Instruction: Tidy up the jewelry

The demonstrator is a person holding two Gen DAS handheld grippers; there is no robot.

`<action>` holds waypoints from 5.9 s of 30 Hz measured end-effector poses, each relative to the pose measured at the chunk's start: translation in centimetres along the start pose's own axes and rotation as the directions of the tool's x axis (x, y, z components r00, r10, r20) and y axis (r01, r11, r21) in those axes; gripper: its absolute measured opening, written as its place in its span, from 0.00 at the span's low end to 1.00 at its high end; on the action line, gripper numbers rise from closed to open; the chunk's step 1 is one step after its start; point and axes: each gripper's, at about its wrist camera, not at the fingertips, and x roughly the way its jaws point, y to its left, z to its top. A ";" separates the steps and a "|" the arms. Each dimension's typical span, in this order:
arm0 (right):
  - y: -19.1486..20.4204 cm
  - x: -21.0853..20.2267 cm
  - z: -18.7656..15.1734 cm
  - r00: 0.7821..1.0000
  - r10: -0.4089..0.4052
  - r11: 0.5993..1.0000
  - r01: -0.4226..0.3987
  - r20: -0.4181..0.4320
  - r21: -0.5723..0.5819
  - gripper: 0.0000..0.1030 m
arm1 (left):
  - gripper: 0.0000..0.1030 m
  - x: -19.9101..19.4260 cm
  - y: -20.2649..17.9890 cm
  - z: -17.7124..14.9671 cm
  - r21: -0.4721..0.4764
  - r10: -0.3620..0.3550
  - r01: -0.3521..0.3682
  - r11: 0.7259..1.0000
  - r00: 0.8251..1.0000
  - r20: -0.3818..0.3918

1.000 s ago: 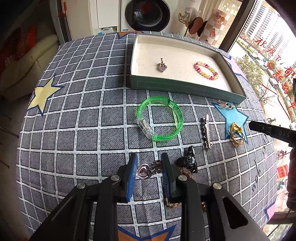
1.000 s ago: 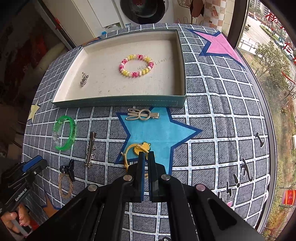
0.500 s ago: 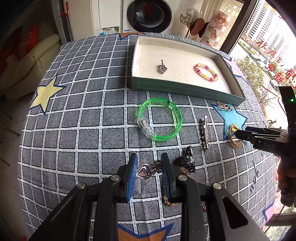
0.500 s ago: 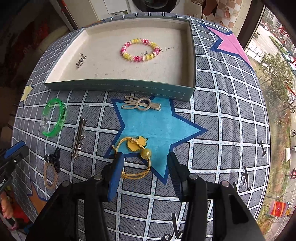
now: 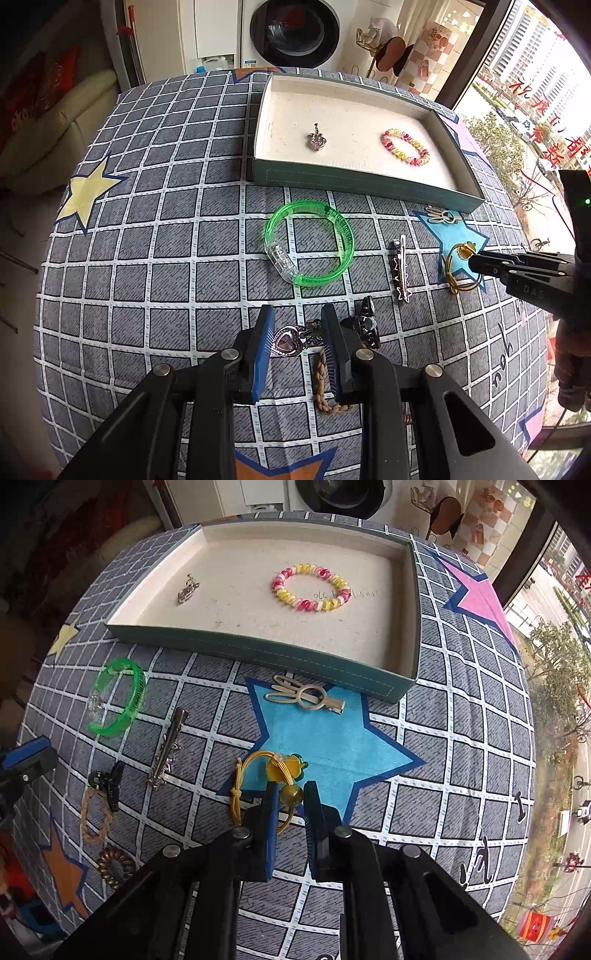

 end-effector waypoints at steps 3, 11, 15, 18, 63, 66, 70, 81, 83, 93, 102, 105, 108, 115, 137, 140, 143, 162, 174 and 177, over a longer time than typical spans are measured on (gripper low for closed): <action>-1.2 -1.3 0.2 0.999 0.037 0.998 -0.038 0.026 0.051 0.14 | 0.37 -0.3 -0.2 0.5 0.004 -0.003 0.003 1.000 1.000 0.008; -2.1 -5.1 3.0 0.991 0.087 0.992 -0.096 0.105 0.085 0.14 | 0.37 -1.0 -1.3 3.2 0.024 -0.014 0.013 1.000 0.999 0.044; -2.4 -6.4 4.9 0.985 0.107 0.989 -0.120 0.135 0.091 0.14 | 0.37 -1.0 -1.8 5.2 0.021 -0.021 0.019 1.000 0.998 0.064; -2.6 -6.7 6.3 0.982 0.116 0.988 -0.130 0.151 0.088 0.14 | 0.37 -0.9 -2.1 7.0 0.016 -0.025 0.024 1.000 0.996 0.081; -7.3 3.9 15.4 0.993 0.110 0.977 -0.117 0.047 0.179 0.45 | 0.38 12.1 -7.1 15.5 0.133 0.157 -0.157 0.979 0.987 0.011; -7.4 3.5 15.4 0.991 0.122 0.974 -0.131 0.058 0.187 0.45 | 0.38 11.9 -7.1 15.4 0.131 0.155 -0.156 0.979 0.988 0.018; -7.6 2.2 15.4 0.987 0.134 0.970 -0.150 0.093 0.192 0.53 | 0.57 11.5 -7.1 15.5 0.119 0.143 -0.145 0.982 0.989 0.024; -7.9 -0.9 14.5 0.979 0.143 0.955 -0.175 0.144 0.240 0.62 | 1.00 8.7 -7.2 15.4 0.103 0.139 -0.149 0.983 0.986 0.095; -7.8 -1.4 14.1 0.977 0.152 0.952 -0.186 0.152 0.242 0.67 | 1.00 8.1 -7.1 15.2 0.100 0.146 -0.155 0.983 0.985 0.093; -5.7 -4.0 10.5 0.969 0.190 0.948 -0.223 0.159 0.228 0.80 | 1.00 4.5 -4.1 11.2 0.036 0.145 -0.147 0.989 0.988 0.053; -3.0 -4.8 5.9 0.973 0.197 0.951 -0.219 0.119 0.220 0.80 | 1.00 1.9 0.6 5.8 -0.021 0.201 -0.200 0.979 0.980 0.006; -2.5 -4.7 4.5 0.973 0.203 0.946 -0.223 0.105 0.234 0.89 | 1.00 1.5 1.6 4.1 -0.030 0.206 -0.207 0.978 0.978 -0.015; -1.9 -4.7 3.3 0.974 0.207 0.944 -0.224 0.095 0.241 0.89 | 1.00 1.2 2.2 2.6 -0.024 0.212 -0.213 0.977 0.977 -0.030; -0.3 -4.5 0.7 0.978 0.203 0.949 -0.209 0.046 0.235 0.89 | 1.00 1.3 2.6 -0.5 -0.005 0.196 -0.197 0.980 0.977 -0.081; 6.4 -1.0 -8.6 0.981 0.108 0.987 -0.086 -0.163 0.135 0.89 | 1.00 5.0 1.9 -4.4 0.080 0.169 -0.157 0.984 0.970 -0.176; 7.0 -0.4 -8.9 0.981 0.092 0.990 -0.071 -0.169 0.123 0.89 | 1.00 5.0 2.1 -4.5 0.072 0.170 -0.160 0.985 0.970 -0.174; 7.5 0.0 -9.2 0.982 0.081 0.991 -0.062 -0.169 0.116 0.89 | 1.00 5.0 2.5 -4.8 0.070 0.184 -0.175 0.982 0.969 -0.167; 12.2 0.8 -8.1 0.994 -0.065 0.997 0.061 -0.089 -0.042 0.21 | 0.90 4.6 -0.1 -4.6 0.099 0.152 -0.138 0.985 0.978 -0.144; 10.2 0.1 -8.9 0.994 -0.061 0.997 0.058 -0.088 -0.046 0.17 | 0.17 3.9 -5.7 -5.0 0.212 0.084 -0.055 0.976 0.988 -0.133; 10.7 0.4 -8.5 0.995 -0.035 0.999 0.033 -0.090 -0.029 0.13 | 0.17 3.9 -6.5 -4.8 0.191 0.070 -0.042 0.981 0.988 -0.138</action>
